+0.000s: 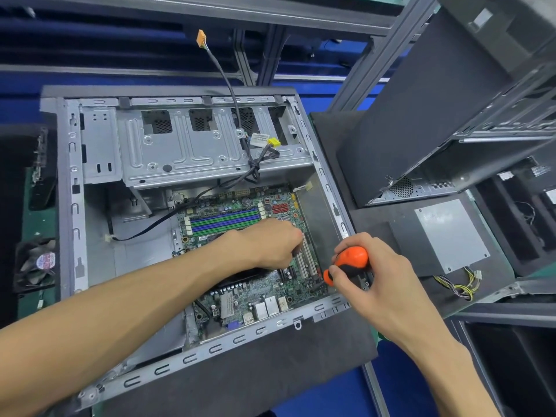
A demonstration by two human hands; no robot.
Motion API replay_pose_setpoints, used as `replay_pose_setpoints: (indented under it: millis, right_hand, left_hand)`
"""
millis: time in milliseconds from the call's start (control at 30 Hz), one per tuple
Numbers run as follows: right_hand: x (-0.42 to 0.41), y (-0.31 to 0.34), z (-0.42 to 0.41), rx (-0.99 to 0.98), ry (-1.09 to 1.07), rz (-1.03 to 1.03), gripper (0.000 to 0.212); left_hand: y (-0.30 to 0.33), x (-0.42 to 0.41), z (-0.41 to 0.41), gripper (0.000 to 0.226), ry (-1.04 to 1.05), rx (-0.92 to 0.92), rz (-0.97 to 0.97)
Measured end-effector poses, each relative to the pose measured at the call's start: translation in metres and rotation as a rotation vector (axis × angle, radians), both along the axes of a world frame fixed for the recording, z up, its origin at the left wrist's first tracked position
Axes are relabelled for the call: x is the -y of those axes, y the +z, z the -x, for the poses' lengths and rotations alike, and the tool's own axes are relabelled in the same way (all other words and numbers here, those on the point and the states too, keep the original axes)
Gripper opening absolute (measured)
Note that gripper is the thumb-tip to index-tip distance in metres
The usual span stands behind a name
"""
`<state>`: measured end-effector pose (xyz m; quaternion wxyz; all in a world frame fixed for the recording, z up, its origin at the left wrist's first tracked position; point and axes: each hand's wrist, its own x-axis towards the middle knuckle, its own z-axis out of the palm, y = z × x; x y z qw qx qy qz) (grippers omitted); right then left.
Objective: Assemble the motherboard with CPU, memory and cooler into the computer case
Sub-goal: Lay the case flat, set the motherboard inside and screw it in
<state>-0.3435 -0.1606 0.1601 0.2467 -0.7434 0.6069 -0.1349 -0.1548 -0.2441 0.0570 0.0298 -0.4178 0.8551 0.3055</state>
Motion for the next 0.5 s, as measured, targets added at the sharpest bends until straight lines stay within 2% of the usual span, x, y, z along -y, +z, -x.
replay_pose_setpoints:
  millis: [167, 233, 367, 433, 500]
  right_hand:
    - [0.003, 0.000, 0.000, -0.048, 0.026, 0.032, 0.026]
    - [0.006, -0.001, -0.001, -0.059, 0.006, 0.052, 0.036]
    - [0.009, -0.007, -0.005, -0.092, -0.043, 0.126, 0.051]
    - [0.011, -0.012, -0.006, -0.100, -0.052, 0.158, 0.047]
    - [0.014, -0.016, -0.006, -0.097, -0.086, 0.142, 0.041]
  left_hand:
    - [0.003, 0.000, -0.001, 0.020, -0.017, -0.009, 0.022]
    - [0.011, 0.000, -0.001, 0.027, -0.010, -0.042, 0.053]
    - [0.056, -0.003, 0.003, 0.047, 0.164, -0.256, 0.183]
    - [0.085, -0.012, 0.009, 0.053, 0.232, -0.374, 0.240]
    - [0.106, -0.026, 0.016, 0.055, 0.214, -0.380, 0.304]
